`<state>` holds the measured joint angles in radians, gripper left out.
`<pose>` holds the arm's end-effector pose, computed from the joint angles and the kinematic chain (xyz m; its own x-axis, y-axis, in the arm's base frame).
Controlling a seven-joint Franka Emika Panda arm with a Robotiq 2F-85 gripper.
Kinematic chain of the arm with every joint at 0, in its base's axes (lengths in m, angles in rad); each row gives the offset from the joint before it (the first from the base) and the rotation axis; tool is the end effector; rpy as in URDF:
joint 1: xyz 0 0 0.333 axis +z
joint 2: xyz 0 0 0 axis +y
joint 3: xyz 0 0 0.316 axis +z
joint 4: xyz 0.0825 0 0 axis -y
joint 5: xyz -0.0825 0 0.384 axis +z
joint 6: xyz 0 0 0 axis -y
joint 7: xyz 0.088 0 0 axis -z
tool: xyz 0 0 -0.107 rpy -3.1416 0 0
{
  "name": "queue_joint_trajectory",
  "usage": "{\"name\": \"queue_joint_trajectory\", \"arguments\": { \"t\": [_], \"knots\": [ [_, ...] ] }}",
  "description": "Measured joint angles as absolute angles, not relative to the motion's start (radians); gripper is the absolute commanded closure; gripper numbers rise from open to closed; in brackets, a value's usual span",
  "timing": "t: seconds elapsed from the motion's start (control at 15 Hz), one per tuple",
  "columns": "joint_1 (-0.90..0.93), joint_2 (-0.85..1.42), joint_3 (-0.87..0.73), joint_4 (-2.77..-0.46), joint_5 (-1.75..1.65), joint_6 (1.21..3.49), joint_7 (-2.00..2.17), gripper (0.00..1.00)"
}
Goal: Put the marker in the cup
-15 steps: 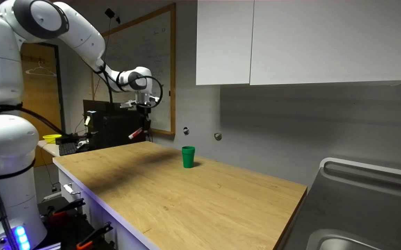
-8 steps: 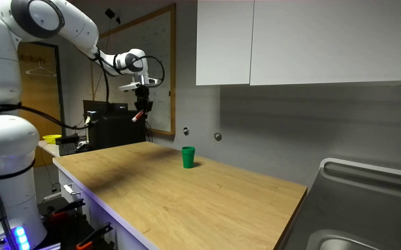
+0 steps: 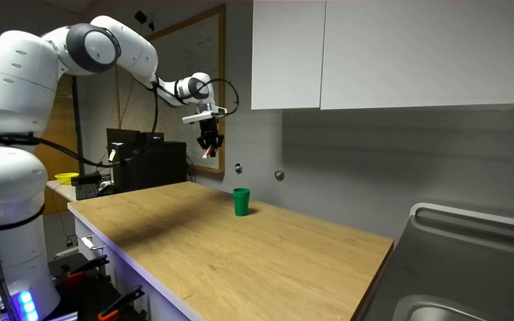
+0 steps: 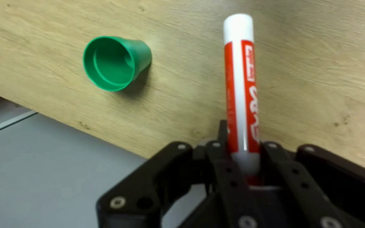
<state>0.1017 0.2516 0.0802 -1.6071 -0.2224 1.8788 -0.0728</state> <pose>0.6340 0.0950 0.4853 0.9500 0.3122 0.0010 0.3061 -0.9323 0.1926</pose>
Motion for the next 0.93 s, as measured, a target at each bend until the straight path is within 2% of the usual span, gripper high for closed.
{"name": "queue_joint_trajectory", "arguments": {
  "t": [0.53,0.93],
  "knots": [
    [0.031,0.465,0.042,-1.266,-0.253,1.782,-0.38,0.94],
    [-0.031,0.577,0.042,-1.128,-0.214,1.769,-0.519,0.94]
  ]
}}
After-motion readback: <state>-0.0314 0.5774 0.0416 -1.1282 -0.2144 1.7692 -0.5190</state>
